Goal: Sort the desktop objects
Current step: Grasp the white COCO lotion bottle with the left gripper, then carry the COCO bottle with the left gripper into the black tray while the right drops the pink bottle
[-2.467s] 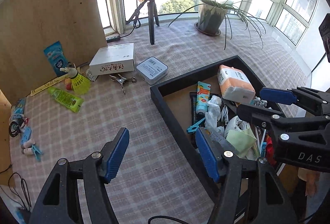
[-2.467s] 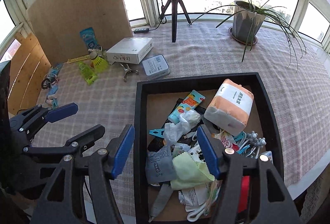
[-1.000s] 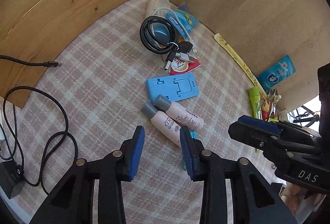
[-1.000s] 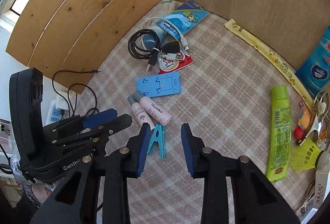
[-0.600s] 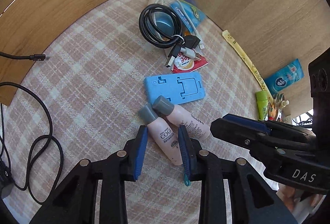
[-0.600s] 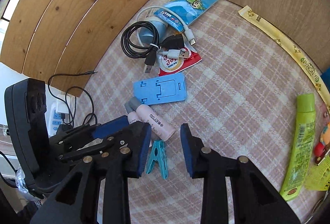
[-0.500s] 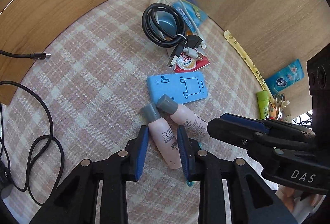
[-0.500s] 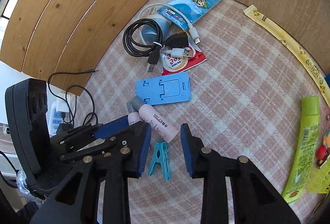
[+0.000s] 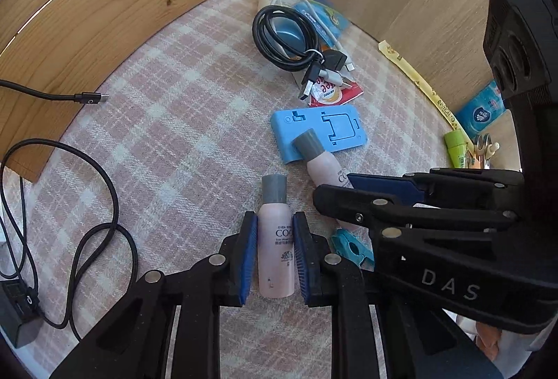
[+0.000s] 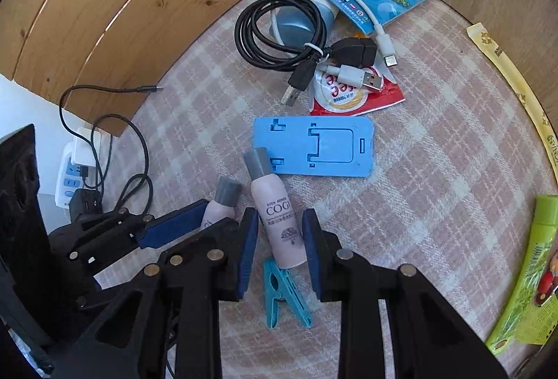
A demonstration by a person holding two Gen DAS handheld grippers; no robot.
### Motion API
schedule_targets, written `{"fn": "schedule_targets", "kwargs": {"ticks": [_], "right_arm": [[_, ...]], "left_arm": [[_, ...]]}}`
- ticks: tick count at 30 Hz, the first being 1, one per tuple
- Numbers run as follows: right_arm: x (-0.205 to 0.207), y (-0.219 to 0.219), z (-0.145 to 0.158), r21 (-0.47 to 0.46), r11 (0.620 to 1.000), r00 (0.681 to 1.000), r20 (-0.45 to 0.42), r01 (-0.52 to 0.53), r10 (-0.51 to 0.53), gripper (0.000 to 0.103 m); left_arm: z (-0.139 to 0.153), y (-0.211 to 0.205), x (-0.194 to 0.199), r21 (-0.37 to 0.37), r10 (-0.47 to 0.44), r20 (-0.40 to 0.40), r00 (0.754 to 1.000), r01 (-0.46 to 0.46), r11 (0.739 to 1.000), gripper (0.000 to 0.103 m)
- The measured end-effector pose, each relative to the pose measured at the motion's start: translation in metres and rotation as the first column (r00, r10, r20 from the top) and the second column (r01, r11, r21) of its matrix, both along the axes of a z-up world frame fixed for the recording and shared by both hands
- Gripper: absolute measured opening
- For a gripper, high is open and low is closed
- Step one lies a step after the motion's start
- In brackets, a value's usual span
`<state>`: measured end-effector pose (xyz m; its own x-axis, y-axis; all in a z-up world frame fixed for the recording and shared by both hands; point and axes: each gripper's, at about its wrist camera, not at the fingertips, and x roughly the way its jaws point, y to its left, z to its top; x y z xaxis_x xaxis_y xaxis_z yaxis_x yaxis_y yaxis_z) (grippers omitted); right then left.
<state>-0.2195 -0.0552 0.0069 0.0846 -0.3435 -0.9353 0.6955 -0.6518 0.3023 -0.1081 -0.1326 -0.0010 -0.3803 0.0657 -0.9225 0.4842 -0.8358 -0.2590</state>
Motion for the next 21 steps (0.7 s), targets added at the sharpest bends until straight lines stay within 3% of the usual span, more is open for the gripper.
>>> {"fn": "schedule_targets", "kwargs": {"ticks": [3, 9, 21], "right_arm": [[0.004, -0.003, 0.001, 0.032, 0.999, 0.999, -0.035, -0.003, 0.004, 0.02], [0.003, 0.012, 0.003, 0.017, 0.997, 0.997, -0.019, 0.078, -0.078, 0.02], [0.024, 0.103, 0.05, -0.079, 0.954, 0.957, -0.002, 0.289, -0.29, 0.02]], "left_arm": [[0.0, -0.001, 0.004, 0.002, 0.004, 0.003, 1.0, -0.004, 1.0, 0.019], [0.002, -0.001, 0.011, -0.007, -0.003, 0.018, 1.0, 0.003, 1.0, 0.019], [0.042, 0.03, 0.028, -0.004, -0.07, -0.04, 0.997, 0.07, 0.998, 0.019]]}}
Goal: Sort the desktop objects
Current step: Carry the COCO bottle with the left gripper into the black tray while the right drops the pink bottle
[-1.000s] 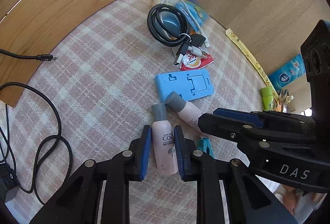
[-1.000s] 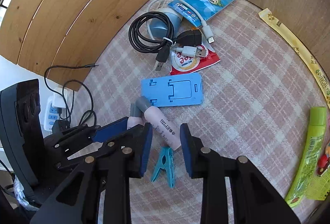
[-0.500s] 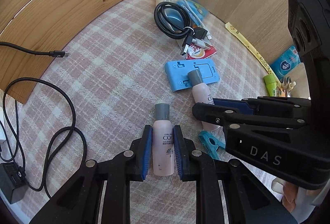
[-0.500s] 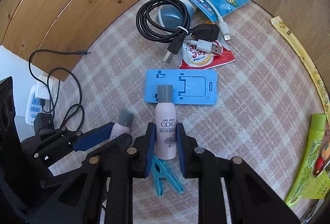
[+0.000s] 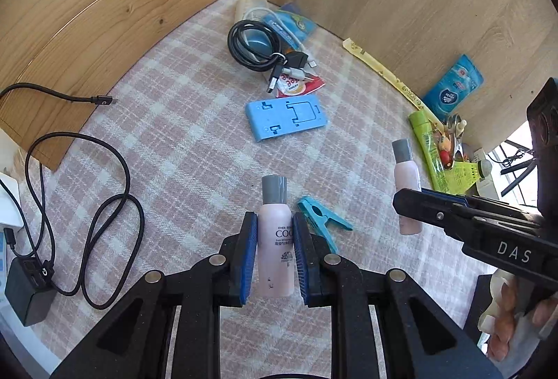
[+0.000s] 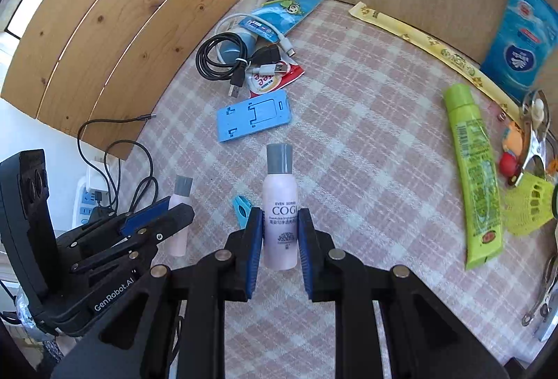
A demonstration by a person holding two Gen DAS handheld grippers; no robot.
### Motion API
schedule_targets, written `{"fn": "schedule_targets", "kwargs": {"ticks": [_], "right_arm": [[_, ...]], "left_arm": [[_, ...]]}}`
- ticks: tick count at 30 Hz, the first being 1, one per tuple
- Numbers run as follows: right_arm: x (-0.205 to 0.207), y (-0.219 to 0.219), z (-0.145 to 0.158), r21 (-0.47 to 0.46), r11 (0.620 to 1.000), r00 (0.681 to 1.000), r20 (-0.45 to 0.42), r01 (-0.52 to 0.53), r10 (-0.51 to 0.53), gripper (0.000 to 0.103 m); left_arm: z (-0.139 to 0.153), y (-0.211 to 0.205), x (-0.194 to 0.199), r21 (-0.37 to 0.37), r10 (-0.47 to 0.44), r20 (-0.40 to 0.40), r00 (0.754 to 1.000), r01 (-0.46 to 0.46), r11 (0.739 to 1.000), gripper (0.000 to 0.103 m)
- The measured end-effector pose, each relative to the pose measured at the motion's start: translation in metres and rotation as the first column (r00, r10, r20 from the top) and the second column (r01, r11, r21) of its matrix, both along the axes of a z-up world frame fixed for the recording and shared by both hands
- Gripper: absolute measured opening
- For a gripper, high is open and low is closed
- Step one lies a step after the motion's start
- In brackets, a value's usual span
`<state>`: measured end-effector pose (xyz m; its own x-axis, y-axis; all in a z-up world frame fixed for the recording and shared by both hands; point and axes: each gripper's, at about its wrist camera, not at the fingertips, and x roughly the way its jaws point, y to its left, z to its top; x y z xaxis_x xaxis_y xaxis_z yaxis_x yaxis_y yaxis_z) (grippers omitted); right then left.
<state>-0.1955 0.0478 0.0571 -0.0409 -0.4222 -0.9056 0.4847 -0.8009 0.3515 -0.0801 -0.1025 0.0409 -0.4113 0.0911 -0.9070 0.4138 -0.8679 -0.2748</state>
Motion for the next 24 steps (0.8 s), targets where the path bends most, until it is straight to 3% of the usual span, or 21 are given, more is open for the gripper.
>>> {"fn": "schedule_targets", "kwargs": {"ticks": [8, 13, 18, 24], "right_arm": [[0.036, 0.093, 0.026, -0.007, 0.985, 0.984, -0.044, 0.17, -0.17, 0.02], [0.065, 0.157, 0.041, -0.008, 0.958, 0.954, -0.09, 0.287, -0.287, 0.02], [0.103, 0.234, 0.052, -0.017, 0.908, 0.9, -0.122, 0.419, -0.418, 0.02], [0.148, 0.323, 0.057, 0.004, 0.817, 0.811, -0.128, 0.576, -0.571, 0.02]], "left_arm": [[0.031, 0.066, -0.002, -0.021, -0.155, -0.04, 0.987, 0.154, 0.988, 0.019], [0.047, 0.129, -0.005, -0.031, -0.292, -0.06, 0.954, 0.291, 0.956, 0.019], [0.056, 0.206, -0.002, -0.034, -0.45, -0.073, 0.89, 0.449, 0.893, 0.019], [0.06, 0.305, 0.009, -0.023, -0.618, -0.076, 0.783, 0.618, 0.786, 0.019]]}}
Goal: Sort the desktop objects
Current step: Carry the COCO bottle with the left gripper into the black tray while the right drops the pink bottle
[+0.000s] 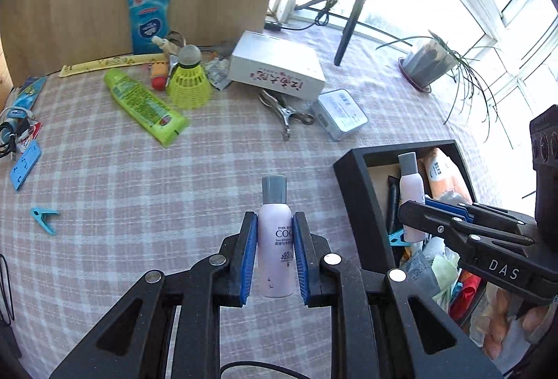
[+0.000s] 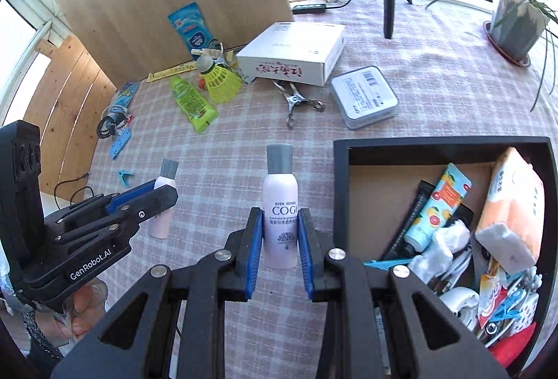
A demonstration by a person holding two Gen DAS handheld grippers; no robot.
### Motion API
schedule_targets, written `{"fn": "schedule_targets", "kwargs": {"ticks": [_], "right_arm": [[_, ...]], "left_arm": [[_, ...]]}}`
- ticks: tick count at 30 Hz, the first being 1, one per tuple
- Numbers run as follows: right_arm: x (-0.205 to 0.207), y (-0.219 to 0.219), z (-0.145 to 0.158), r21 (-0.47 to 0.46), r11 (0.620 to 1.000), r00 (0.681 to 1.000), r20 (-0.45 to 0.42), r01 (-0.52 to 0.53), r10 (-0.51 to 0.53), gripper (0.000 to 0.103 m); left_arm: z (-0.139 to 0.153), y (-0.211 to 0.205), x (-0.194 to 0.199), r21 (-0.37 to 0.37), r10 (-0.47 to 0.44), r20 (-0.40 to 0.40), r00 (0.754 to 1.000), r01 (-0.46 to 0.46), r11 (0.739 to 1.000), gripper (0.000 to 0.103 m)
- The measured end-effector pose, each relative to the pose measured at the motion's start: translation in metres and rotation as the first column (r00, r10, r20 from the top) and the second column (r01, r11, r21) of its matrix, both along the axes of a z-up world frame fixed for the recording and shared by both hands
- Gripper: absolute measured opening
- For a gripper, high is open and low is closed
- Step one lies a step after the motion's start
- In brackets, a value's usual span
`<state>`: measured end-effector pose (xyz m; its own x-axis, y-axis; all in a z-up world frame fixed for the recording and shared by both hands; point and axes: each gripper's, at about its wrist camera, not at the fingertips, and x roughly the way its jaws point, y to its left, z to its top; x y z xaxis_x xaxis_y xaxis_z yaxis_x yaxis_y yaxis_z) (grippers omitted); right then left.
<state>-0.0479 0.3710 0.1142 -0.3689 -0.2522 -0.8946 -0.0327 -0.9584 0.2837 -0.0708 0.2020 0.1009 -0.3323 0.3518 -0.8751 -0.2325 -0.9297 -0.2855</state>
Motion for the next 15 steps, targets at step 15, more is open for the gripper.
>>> {"fn": "schedule_targets", "kwargs": {"ticks": [15], "right_arm": [[0.101, 0.139, 0.004, 0.026, 0.955, 0.955, -0.001, 0.295, -0.295, 0.02]], "left_arm": [[0.008, 0.155, 0.058, 0.004, -0.309, 0.002, 0.951, 0.309, 0.951, 0.019]]}}
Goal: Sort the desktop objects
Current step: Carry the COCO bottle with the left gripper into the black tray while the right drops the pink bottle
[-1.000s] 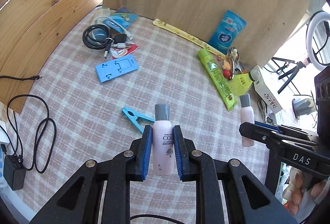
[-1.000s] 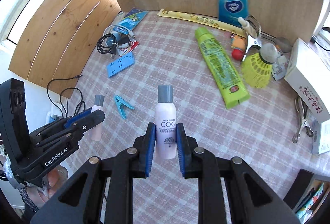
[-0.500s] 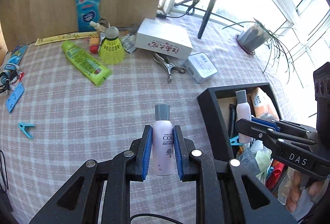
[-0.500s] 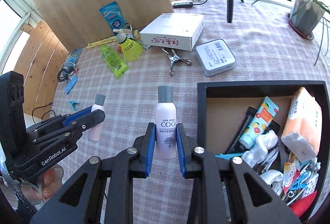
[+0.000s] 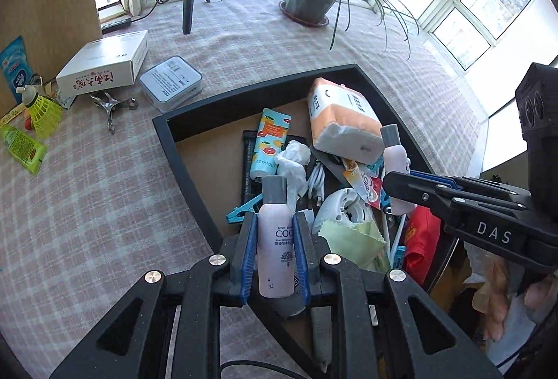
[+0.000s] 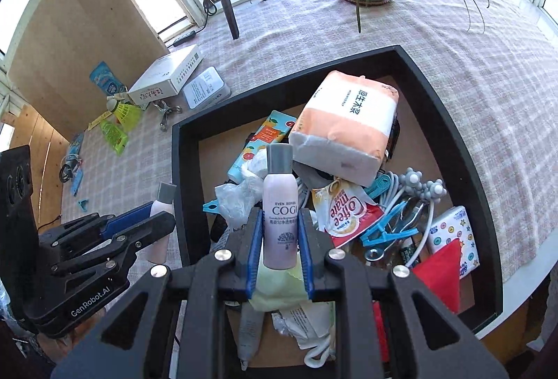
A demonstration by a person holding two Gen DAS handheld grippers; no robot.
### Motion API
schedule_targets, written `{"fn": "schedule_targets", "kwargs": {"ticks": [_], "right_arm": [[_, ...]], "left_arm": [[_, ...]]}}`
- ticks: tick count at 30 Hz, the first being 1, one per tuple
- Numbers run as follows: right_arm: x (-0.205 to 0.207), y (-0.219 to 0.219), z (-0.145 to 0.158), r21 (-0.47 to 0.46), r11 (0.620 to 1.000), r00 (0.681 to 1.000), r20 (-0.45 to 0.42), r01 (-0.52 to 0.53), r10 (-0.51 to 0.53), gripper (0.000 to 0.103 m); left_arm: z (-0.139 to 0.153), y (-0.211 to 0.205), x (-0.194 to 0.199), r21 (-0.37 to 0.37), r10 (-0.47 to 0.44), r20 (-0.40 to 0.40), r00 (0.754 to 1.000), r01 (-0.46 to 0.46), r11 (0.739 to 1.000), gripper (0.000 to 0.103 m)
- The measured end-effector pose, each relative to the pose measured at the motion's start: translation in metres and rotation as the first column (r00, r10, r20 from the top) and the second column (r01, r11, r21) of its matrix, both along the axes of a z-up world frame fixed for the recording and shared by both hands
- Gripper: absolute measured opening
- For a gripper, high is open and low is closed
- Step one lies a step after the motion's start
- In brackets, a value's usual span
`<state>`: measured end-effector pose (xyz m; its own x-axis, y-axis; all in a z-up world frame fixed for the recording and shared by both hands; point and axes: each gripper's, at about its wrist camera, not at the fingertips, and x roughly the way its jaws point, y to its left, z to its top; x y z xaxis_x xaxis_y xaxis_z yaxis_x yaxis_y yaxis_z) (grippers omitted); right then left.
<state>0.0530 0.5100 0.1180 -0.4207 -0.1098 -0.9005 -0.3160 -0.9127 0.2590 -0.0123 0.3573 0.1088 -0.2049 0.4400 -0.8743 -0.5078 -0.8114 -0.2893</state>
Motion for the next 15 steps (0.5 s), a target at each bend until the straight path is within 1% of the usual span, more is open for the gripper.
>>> {"fn": "schedule_targets", "kwargs": {"ticks": [7, 8, 9, 10, 11, 12, 13, 15], "right_arm": [[0.018, 0.021, 0.0, 0.003, 0.999, 0.999, 0.0, 0.049, -0.049, 0.02], [0.019, 0.022, 0.0, 0.003, 0.998, 0.998, 0.0, 0.055, -0.055, 0.023], [0.019, 0.023, 0.0, -0.001, 0.999, 0.999, 0.007, 0.054, -0.054, 0.029], [0.019, 0.022, 0.0, -0.005, 0.998, 0.998, 0.015, 0.055, -0.055, 0.046], [0.02, 0.021, 0.001, -0.004, 0.998, 0.998, 0.008, 0.059, -0.059, 0.058], [0.02, 0.019, 0.004, 0.001, 0.998, 0.998, -0.005, 0.059, -0.059, 0.059], [0.02, 0.016, 0.005, 0.008, 0.998, 0.998, -0.009, 0.054, -0.054, 0.059], [0.016, 0.009, 0.008, 0.01, 0.999, 0.999, -0.012, 0.038, -0.038, 0.059]], "left_arm": [[0.005, 0.028, 0.017, -0.005, -0.073, -0.008, 0.997, 0.072, 0.997, 0.019], [0.006, 0.03, 0.019, -0.001, -0.087, -0.004, 0.996, 0.087, 0.996, 0.02], [0.006, 0.03, 0.02, -0.002, -0.093, 0.0, 0.996, 0.093, 0.996, 0.025], [0.007, 0.03, 0.02, -0.007, -0.092, 0.003, 0.996, 0.092, 0.996, 0.042], [0.008, 0.028, 0.02, -0.006, -0.086, -0.007, 0.996, 0.086, 0.996, 0.049], [0.01, 0.025, 0.02, -0.006, -0.08, -0.024, 0.996, 0.08, 0.997, 0.052], [0.011, 0.021, 0.019, -0.014, -0.075, -0.036, 0.997, 0.075, 0.997, 0.052], [0.012, 0.01, 0.012, -0.015, -0.058, -0.033, 0.998, 0.058, 0.998, 0.052]]}}
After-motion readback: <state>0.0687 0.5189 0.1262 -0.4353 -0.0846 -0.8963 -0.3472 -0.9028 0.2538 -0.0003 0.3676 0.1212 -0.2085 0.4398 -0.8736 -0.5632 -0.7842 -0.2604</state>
